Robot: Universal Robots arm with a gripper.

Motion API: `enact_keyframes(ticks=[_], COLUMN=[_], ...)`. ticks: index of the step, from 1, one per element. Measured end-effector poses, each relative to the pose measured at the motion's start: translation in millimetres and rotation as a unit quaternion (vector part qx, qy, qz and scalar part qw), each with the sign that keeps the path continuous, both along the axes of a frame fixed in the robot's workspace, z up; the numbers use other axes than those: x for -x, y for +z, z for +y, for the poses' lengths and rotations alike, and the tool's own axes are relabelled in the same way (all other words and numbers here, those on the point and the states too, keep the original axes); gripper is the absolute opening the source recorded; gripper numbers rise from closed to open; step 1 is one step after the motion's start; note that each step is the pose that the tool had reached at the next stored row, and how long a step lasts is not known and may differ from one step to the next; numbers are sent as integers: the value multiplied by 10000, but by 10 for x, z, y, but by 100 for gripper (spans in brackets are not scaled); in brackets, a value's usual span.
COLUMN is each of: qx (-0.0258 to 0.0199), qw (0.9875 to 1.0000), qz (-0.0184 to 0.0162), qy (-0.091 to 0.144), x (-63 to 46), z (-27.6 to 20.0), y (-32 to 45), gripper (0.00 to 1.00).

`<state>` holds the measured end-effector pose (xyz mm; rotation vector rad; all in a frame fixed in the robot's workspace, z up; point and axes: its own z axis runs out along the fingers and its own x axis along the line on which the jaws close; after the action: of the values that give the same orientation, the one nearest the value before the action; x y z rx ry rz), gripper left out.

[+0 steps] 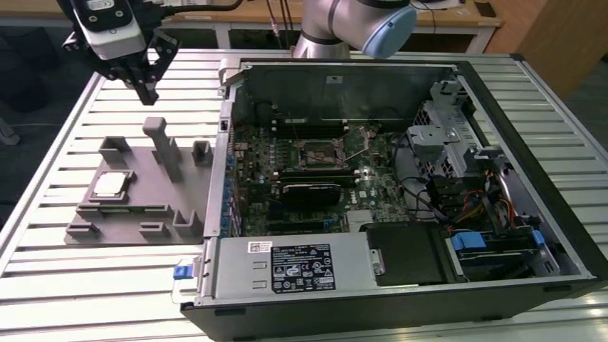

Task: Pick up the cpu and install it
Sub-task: 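Reach for the cpu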

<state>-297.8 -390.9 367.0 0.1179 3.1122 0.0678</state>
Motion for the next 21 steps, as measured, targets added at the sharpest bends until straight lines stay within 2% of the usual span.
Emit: enact_keyframes(ticks=[6,21], qx=[1,0], qw=[10000,10000], qz=[1,0], qy=[0,0], x=[110,438], z=[18,26], y=[-61,-242], gripper=[11,11])
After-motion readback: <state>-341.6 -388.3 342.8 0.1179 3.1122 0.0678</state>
